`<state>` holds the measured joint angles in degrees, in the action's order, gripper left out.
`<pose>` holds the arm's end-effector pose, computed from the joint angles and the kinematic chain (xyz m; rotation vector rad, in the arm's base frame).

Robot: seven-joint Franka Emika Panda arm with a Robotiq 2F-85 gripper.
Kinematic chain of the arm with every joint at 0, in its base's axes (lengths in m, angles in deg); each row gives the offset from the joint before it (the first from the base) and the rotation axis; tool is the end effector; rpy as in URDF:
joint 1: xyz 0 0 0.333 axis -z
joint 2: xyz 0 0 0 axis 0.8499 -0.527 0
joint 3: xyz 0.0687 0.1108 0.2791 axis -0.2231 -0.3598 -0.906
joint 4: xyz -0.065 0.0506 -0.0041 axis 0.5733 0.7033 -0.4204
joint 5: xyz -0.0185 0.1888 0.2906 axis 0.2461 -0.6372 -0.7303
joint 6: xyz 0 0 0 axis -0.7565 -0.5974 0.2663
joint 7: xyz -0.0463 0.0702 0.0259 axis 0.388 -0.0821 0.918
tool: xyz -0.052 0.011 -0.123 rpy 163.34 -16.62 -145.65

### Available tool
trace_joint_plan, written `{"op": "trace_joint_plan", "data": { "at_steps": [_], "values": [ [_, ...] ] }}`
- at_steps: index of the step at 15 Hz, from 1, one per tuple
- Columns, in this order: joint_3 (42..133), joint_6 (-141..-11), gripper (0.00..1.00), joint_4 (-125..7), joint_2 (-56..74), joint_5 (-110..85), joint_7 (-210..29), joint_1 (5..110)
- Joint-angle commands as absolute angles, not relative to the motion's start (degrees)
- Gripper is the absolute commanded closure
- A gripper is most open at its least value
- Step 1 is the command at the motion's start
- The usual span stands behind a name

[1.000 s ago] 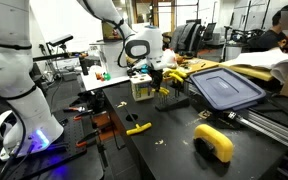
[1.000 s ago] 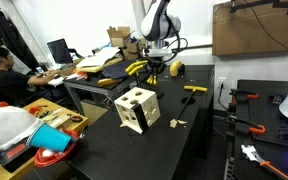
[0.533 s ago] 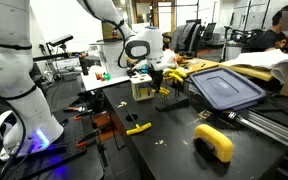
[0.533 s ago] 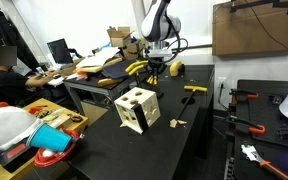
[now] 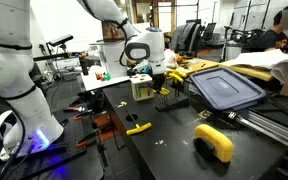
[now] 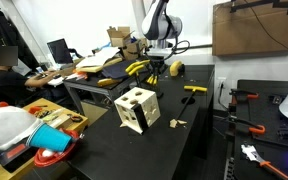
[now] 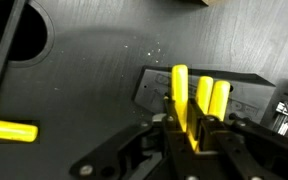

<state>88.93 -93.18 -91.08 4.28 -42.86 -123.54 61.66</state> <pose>0.5404 -0.0929 0.2396 -2.3753 1.6608 -0.0898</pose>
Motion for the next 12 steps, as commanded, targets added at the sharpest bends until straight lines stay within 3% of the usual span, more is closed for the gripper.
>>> {"op": "trace_joint_plan", "data": {
  "at_steps": [1, 7, 8, 12],
  "values": [
    [88.21, -96.27, 0.51, -92.74, 4.12, -46.49, -124.6, 62.46],
    [88.34, -98.93, 0.05, -94.01, 3.44, -47.06, -125.42, 62.01],
    [88.31, -99.24, 0.01, -94.29, 3.54, -46.97, -125.66, 61.96],
    [88.62, -99.93, 0.0, -95.44, 4.77, -45.28, -126.08, 61.17]
  ]
}}
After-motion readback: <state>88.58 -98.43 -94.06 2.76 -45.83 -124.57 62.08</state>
